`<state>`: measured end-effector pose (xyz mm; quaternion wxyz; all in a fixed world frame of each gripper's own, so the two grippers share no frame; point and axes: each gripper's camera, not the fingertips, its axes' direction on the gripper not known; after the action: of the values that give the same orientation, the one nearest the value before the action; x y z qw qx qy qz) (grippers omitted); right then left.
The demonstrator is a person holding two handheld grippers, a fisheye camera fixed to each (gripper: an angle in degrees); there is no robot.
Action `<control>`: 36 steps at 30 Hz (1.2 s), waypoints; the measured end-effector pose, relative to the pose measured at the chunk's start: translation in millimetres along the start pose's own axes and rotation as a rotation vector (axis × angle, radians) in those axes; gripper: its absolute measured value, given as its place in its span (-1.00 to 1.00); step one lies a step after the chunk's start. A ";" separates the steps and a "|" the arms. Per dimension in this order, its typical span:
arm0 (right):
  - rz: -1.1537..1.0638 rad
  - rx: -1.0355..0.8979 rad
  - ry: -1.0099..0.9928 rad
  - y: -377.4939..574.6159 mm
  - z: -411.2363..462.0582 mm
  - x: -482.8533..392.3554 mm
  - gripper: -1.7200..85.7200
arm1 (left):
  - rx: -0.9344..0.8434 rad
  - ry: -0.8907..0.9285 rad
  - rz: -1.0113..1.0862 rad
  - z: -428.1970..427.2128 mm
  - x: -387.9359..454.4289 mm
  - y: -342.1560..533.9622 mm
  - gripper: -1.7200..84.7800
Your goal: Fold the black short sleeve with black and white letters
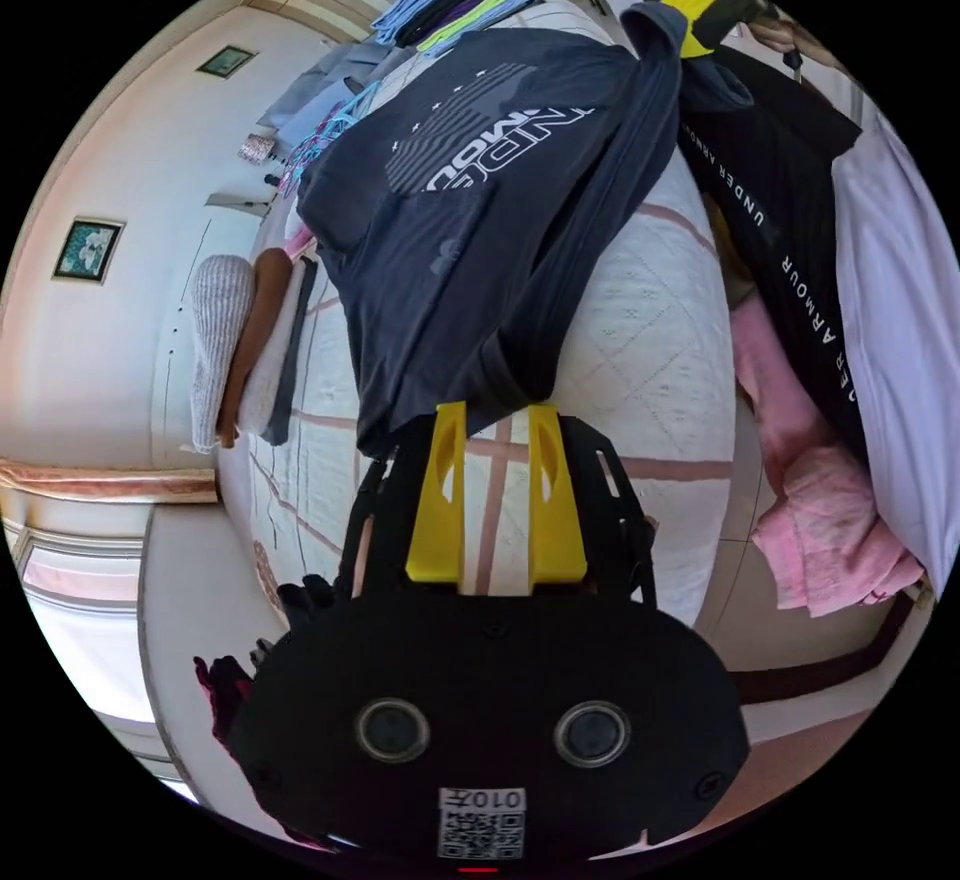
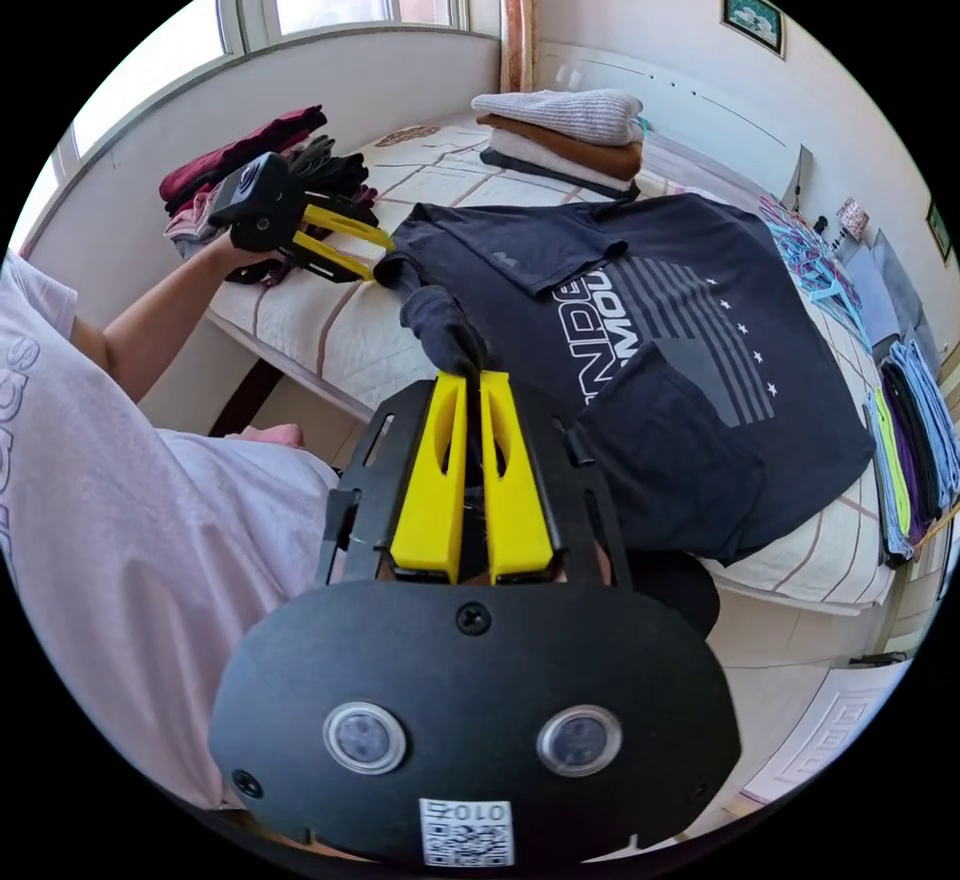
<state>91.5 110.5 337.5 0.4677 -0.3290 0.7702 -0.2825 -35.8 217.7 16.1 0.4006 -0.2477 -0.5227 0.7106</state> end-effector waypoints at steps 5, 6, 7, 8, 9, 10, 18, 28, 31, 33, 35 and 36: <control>-0.004 -0.001 -0.004 5.1 7.0 11.8 -0.92 | 0.013 -0.010 0.072 4.0 -0.7 -27.2 -0.93; -0.005 -0.006 -0.006 6.4 9.4 14.9 -0.92 | 0.014 0.002 0.077 4.5 -2.4 -29.5 -0.93; -0.006 -0.009 -0.006 7.0 10.5 16.3 -0.92 | 0.014 0.028 0.083 4.6 -6.9 -33.6 -0.94; -0.010 -0.016 -0.001 8.5 12.9 18.8 -0.92 | 0.012 0.029 0.087 4.1 -11.3 -36.6 -0.95; -0.017 -0.023 0.000 10.1 15.1 21.0 -0.92 | 0.006 0.024 0.089 3.9 -13.6 -37.9 -0.95; -0.022 -0.026 -0.002 11.0 16.2 22.1 -0.91 | -0.010 0.014 0.086 3.4 -19.1 -40.9 -0.96; -0.064 -0.043 -0.042 28.4 34.2 32.2 -0.91 | -0.009 0.075 0.135 -9.4 -50.6 -72.5 -0.96; -0.067 -0.013 -0.126 11.7 16.1 112.4 -0.93 | -0.049 -0.058 0.435 -5.6 -151.8 -227.9 -0.97; -0.007 -0.015 -0.050 -5.4 -3.6 179.3 -0.93 | -0.045 -0.142 0.552 -2.3 -200.3 -323.2 -0.97; 0.092 -0.010 -0.014 -15.7 -17.0 247.8 -0.93 | -0.060 -0.171 0.615 10.9 -227.8 -387.2 -0.97; 0.173 -0.016 -0.063 -19.5 -15.6 304.0 -0.93 | -0.087 -0.166 0.660 47.7 -257.2 -471.9 -0.97; 0.233 -0.037 -0.091 -19.0 -4.8 341.7 -0.93 | -0.094 -0.159 0.668 60.5 -262.3 -492.2 -0.97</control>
<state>-26.5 -164.2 170.9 0.5256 -0.2584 0.7863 -0.1968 216.3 32.8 481.9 0.0921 -0.3670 -0.4745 0.7948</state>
